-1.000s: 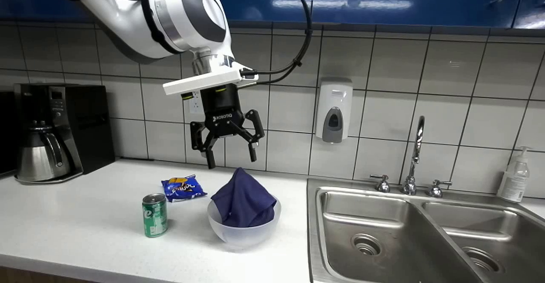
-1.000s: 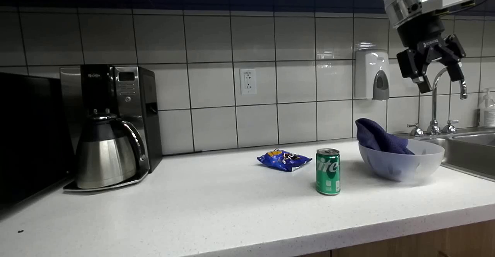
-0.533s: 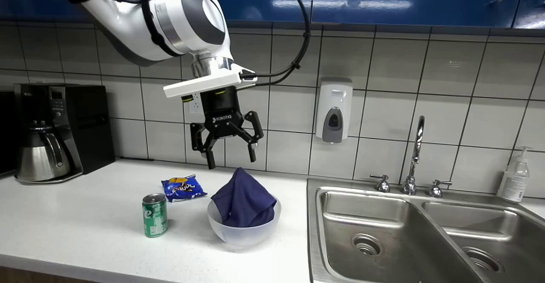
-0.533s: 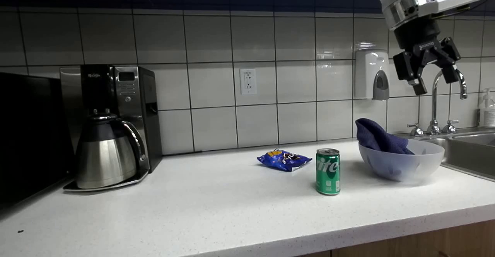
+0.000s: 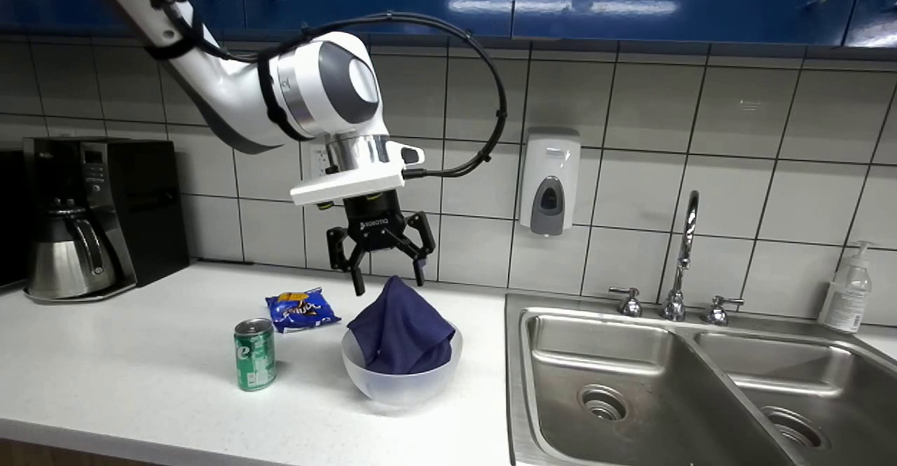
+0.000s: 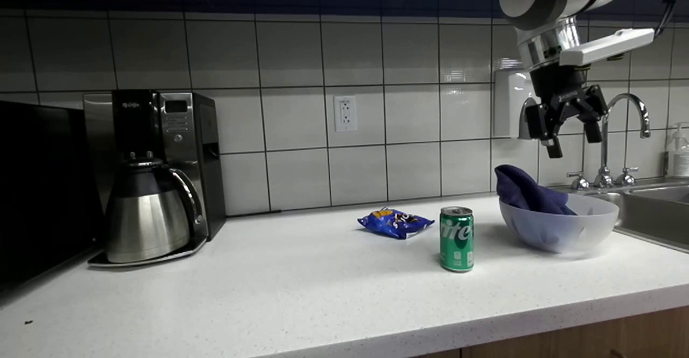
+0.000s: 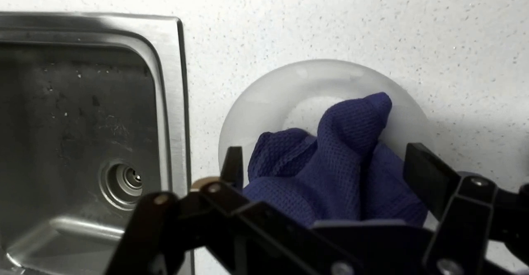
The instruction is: Remove the towel from the bowl
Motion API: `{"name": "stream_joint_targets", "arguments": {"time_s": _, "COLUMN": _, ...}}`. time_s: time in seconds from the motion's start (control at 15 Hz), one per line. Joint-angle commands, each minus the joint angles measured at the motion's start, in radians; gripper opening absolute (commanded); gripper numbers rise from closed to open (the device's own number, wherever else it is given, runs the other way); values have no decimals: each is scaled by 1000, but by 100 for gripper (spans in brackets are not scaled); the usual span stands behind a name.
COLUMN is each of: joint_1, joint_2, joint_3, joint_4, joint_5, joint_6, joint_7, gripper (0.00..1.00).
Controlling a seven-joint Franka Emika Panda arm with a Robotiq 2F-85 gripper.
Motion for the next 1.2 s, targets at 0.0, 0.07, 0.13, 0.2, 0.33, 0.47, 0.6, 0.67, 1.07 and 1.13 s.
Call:
{"name": "stream_joint_targets", "arguments": {"time_s": 0.0, "joint_1": 3, "joint_2": 91, "joint_3": -6, "joint_4": 43, "joint_5": -16, "joint_6": 111, "joint_7": 59, "gripper": 100}}
{"name": "stream_joint_targets", "arguments": {"time_s": 0.07, "joint_1": 4, "joint_2": 112, "joint_3": -6, "joint_4": 51, "joint_5": -17, "joint_6": 142, "joint_7": 75, "gripper": 100}}
{"name": "stream_joint_targets", "arguments": {"time_s": 0.13, "joint_1": 5, "joint_2": 132, "joint_3": -7, "joint_4": 61, "joint_5": -13, "joint_6": 172, "joint_7": 94, "gripper": 100}}
{"name": "stream_joint_targets", "arguments": {"time_s": 0.2, "joint_1": 6, "joint_2": 150, "joint_3": -8, "joint_4": 70, "joint_5": -7, "joint_6": 199, "joint_7": 112, "gripper": 100}}
{"name": "stream_joint_targets", "arguments": {"time_s": 0.33, "joint_1": 9, "joint_2": 180, "joint_3": -10, "joint_4": 89, "joint_5": 1, "joint_6": 245, "joint_7": 151, "gripper": 100}}
{"name": "stream_joint_targets", "arguments": {"time_s": 0.47, "joint_1": 13, "joint_2": 204, "joint_3": -13, "joint_4": 101, "joint_5": -5, "joint_6": 277, "joint_7": 182, "gripper": 100}}
{"name": "stream_joint_targets", "arguments": {"time_s": 0.6, "joint_1": 15, "joint_2": 229, "joint_3": -17, "joint_4": 112, "joint_5": -6, "joint_6": 305, "joint_7": 204, "gripper": 100}}
{"name": "stream_joint_targets", "arguments": {"time_s": 0.67, "joint_1": 17, "joint_2": 243, "joint_3": -20, "joint_4": 117, "joint_5": -10, "joint_6": 319, "joint_7": 220, "gripper": 100}}
{"name": "stream_joint_targets", "arguments": {"time_s": 1.07, "joint_1": 44, "joint_2": 301, "joint_3": -43, "joint_4": 125, "joint_5": -33, "joint_6": 411, "joint_7": 297, "gripper": 100}}
{"name": "stream_joint_targets", "arguments": {"time_s": 1.13, "joint_1": 50, "joint_2": 307, "joint_3": -47, "joint_4": 124, "joint_5": -33, "joint_6": 423, "joint_7": 299, "gripper": 100}}
